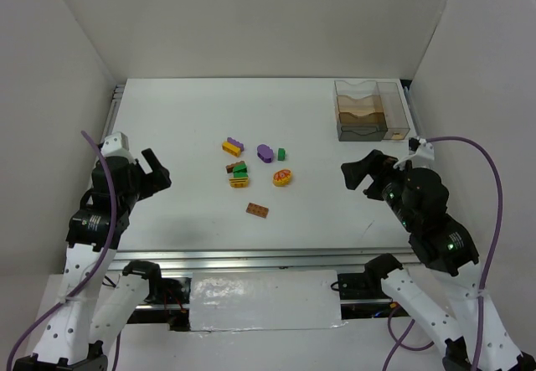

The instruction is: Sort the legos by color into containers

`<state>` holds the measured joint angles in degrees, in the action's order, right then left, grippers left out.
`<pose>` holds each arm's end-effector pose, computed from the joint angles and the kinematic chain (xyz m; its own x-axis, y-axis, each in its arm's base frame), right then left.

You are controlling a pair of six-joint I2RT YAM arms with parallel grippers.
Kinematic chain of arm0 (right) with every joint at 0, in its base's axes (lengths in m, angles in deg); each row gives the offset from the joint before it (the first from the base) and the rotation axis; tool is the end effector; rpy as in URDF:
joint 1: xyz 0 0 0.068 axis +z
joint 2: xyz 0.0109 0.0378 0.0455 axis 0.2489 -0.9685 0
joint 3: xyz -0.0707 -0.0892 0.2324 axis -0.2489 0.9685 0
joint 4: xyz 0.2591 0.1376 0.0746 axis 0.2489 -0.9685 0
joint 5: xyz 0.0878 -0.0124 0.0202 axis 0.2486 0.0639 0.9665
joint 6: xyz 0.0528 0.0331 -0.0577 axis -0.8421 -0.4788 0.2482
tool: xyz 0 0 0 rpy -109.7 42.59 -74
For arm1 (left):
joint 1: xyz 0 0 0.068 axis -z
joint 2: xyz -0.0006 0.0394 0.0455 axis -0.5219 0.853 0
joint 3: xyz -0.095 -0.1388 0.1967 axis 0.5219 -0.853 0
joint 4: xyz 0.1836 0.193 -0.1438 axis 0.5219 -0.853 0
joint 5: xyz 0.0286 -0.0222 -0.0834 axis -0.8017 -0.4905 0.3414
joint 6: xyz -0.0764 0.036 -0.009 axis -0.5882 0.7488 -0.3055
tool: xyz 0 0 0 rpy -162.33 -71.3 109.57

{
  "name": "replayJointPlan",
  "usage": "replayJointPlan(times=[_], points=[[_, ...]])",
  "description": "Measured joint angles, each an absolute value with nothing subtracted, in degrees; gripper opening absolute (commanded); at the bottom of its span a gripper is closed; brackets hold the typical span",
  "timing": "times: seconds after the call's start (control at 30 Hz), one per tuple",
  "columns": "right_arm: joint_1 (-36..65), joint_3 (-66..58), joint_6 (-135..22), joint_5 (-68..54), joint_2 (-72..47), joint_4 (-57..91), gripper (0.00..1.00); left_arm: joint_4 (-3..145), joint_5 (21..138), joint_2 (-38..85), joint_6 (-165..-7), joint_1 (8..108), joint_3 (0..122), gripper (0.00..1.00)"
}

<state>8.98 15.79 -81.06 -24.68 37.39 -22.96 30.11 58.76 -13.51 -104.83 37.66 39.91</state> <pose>0.1760 0.0620 0.3762 -0.3434 0.4124 -0.8438 -0.0694 0.8849 0.4607 0.2257 -0.0085 0.3244 -0.3415 -0.4540 -0.8230 -0.2935 0.8833 -0.3655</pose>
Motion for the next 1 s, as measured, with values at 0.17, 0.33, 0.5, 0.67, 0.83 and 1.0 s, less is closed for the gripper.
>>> replayJointPlan(times=[0.17,0.33,0.5,0.67,0.83,1.0], points=[[9.01,15.79,-84.42,-25.92,30.74,-22.78,0.99,30.13,59.55,-13.46,-104.81,37.66,39.91,1.00],[12.81,17.49,-91.35,-30.01,18.55,-19.46,1.00,30.33,60.23,-13.27,-104.79,37.35,39.91,1.00],[19.08,18.30,-98.54,-34.91,5.50,-16.90,1.00,30.50,60.68,-13.31,-104.76,36.78,39.91,1.00],[22.73,13.14,-104.75,-38.03,-8.53,-16.49,1.00,30.57,61.34,-13.40,-104.74,36.61,39.91,0.99],[24.70,1.60,-110.19,-38.93,-24.68,-17.73,1.00,30.74,62.15,-13.59,-104.59,36.52,39.91,0.99],[26.89,-6.00,-115.11,-39.96,-35.39,-20.73,1.00,30.98,62.80,-13.62,-104.13,36.50,39.91,1.00]])
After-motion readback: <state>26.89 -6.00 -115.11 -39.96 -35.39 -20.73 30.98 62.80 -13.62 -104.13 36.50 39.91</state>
